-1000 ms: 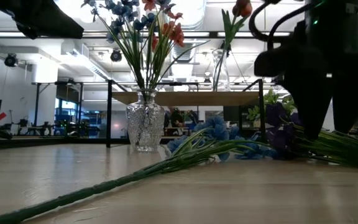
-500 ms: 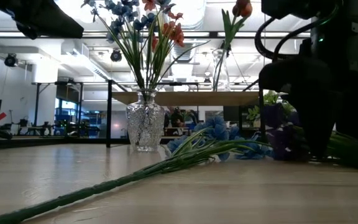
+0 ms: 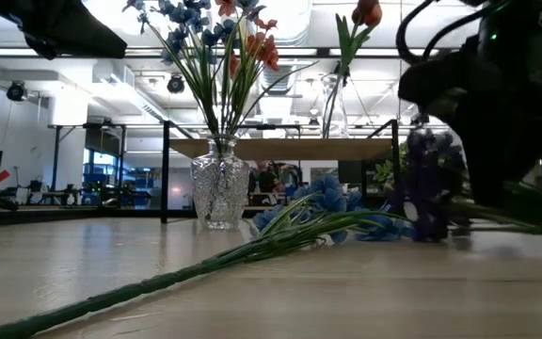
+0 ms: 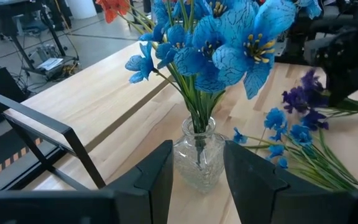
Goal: Pick and place flowers into a vace then onto a shelf
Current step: Put the purple flowers into the transparent vase
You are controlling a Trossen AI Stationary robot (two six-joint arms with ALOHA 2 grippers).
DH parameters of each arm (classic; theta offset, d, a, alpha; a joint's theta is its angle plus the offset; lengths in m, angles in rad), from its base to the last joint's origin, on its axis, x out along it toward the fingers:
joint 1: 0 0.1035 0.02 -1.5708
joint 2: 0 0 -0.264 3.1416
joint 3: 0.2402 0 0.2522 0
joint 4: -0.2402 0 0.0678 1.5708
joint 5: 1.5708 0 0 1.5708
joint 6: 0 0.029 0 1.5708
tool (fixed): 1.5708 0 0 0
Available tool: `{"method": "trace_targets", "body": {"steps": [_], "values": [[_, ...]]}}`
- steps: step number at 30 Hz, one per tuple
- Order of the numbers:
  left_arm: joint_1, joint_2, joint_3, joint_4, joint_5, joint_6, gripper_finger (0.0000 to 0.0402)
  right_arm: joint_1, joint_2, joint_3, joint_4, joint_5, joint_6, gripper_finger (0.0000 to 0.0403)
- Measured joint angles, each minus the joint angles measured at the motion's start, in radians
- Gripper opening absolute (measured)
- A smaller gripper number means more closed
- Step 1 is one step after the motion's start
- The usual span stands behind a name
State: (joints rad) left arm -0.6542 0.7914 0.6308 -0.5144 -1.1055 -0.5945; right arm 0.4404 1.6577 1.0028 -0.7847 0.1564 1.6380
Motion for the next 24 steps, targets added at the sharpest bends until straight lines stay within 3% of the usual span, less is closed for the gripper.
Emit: {"method": "trace_targets", "body": {"steps": [5,13,20,24], "values": [[0.000,0.000,0.000,0.000,-0.004,0.000,0.0125,0.000,-0.070,-0.005,-0.035,0.062,-0.027,0.0014],[0.001,0.000,0.000,0.007,-0.037,0.000,0.0125,0.007,-0.211,0.001,-0.134,0.179,-0.044,0.0010],[0.001,0.000,0.000,0.010,-0.053,0.000,0.0125,0.022,-0.341,0.020,-0.348,0.231,0.027,0.0009],[0.001,0.000,0.000,0.014,-0.055,-0.001,0.0125,0.027,-0.399,0.042,-0.370,0.335,0.031,0.0009]]}}
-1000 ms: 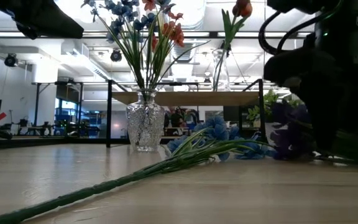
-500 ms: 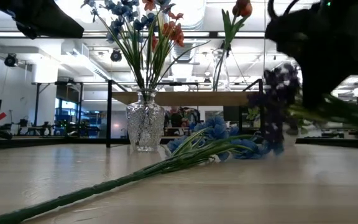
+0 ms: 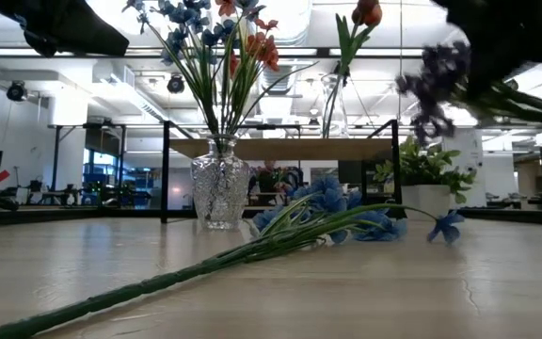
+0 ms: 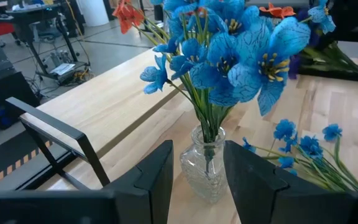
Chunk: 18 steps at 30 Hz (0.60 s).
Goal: Pick and place flowers into a vace then onto a shelf
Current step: Put the purple flowers into the transparent vase
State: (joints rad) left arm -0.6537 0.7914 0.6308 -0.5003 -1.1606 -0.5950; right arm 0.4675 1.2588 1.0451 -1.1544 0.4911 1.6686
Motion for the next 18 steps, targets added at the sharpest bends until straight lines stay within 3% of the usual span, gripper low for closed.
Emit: {"method": "trace_targets", "body": {"steps": [8,18], "values": [[0.000,0.000,0.000,0.003,-0.001,0.000,0.0125,0.000,-0.042,0.140,0.019,0.287,-0.205,0.0009],[0.000,0.000,0.000,0.021,-0.070,-0.001,0.0125,-0.001,-0.016,0.354,0.234,0.492,-0.707,0.0009]]}}
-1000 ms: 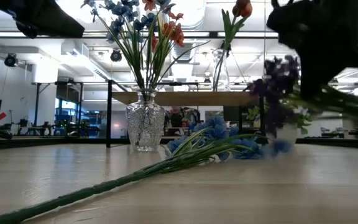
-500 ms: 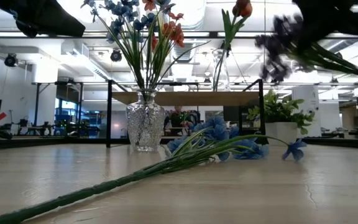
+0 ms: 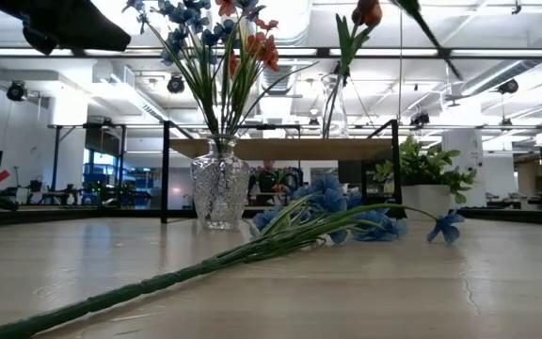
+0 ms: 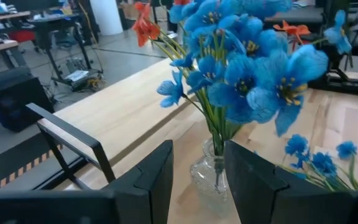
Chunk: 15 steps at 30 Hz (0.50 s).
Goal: Pick and place flowers into a vace then onto a shelf
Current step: Put the purple flowers into the transparent vase
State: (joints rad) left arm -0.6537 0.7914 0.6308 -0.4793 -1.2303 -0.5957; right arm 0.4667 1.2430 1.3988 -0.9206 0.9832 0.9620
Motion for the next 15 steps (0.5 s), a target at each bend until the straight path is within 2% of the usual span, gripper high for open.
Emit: {"method": "trace_targets", "body": {"steps": [8,15], "values": [[0.006,0.000,0.000,0.000,-0.020,0.000,0.0125,0.000,0.001,0.024,0.424,0.009,-0.450,0.0009],[0.008,0.000,0.000,0.000,-0.040,0.000,0.0125,-0.001,0.044,-0.023,0.733,-0.084,-0.709,0.0009]]}}
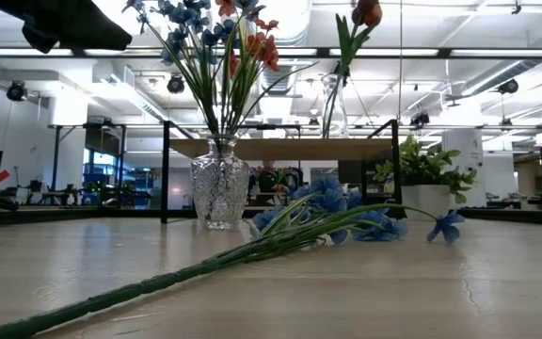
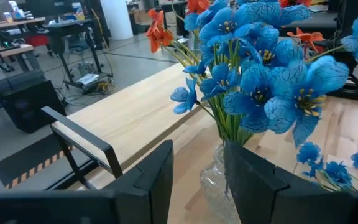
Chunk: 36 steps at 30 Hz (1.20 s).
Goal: Pick and place flowers into a vace then onto a shelf
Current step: Put the purple flowers into the transparent vase
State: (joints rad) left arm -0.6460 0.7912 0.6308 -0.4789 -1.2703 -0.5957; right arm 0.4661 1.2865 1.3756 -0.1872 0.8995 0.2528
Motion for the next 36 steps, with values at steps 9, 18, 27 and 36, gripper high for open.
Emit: {"method": "trace_targets", "body": {"steps": [9,18,27,36], "values": [[0.000,0.000,0.000,0.000,0.000,0.000,0.0125,-0.026,0.146,0.001,0.291,-0.151,-0.202,0.0009],[0.001,-0.001,0.000,0.000,0.001,0.000,0.0125,-0.086,0.270,0.002,0.453,-0.283,-0.231,0.0009],[0.000,-0.001,0.000,-0.001,0.001,0.001,0.0125,-0.122,0.411,0.002,0.645,-0.388,-0.331,0.0009],[0.000,-0.001,0.000,-0.001,0.001,0.001,0.0125,-0.153,0.491,0.002,0.672,-0.377,-0.366,0.0009]]}}
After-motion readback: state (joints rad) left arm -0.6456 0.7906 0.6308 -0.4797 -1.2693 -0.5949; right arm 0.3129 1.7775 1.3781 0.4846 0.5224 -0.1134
